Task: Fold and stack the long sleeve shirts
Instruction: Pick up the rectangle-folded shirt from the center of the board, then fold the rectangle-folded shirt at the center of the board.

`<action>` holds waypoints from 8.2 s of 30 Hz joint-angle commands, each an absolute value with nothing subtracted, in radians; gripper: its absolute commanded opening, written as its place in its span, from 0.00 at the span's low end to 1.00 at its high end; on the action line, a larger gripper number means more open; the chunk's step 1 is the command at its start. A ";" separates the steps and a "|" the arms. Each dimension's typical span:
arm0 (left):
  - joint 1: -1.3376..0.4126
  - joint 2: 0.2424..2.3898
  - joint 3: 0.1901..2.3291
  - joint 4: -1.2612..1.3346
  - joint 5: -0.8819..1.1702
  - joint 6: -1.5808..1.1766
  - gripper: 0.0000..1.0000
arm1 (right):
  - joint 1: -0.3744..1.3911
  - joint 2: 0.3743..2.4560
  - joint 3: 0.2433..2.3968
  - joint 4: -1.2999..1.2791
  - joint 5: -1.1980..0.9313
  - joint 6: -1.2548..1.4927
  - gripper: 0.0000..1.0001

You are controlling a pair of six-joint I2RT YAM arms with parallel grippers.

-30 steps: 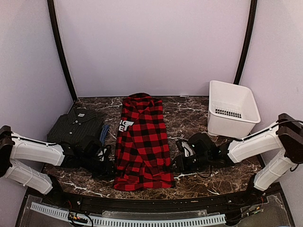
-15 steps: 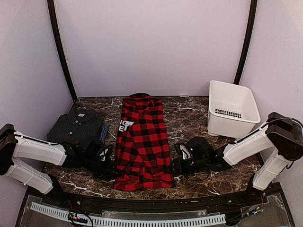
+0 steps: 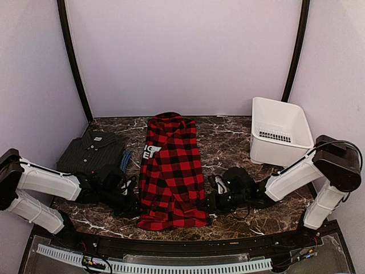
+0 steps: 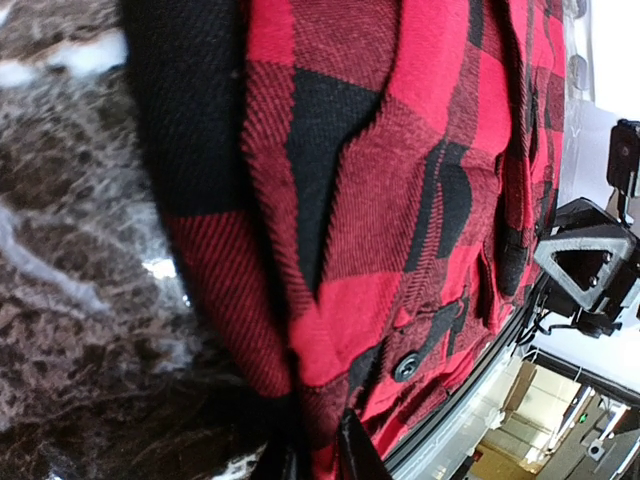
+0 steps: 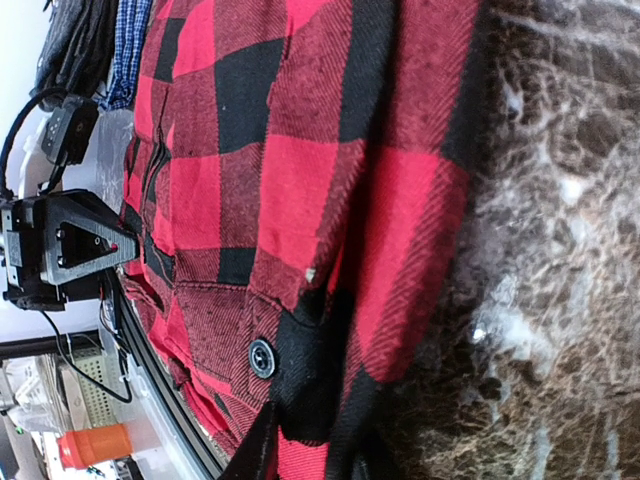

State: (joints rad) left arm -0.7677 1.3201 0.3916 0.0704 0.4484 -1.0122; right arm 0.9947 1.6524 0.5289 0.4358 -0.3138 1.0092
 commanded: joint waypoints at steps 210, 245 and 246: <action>-0.474 1.727 1.080 0.007 0.107 -0.654 0.00 | 0.757 2.281 1.575 0.044 -0.343 0.571 0.23; -0.473 1.842 1.160 -0.152 0.066 -0.621 0.02 | 0.718 2.240 1.731 -0.076 -0.368 0.463 0.41; -0.473 1.842 1.160 -0.152 0.059 -0.621 0.02 | 0.716 2.223 1.726 -0.084 -0.354 0.457 0.42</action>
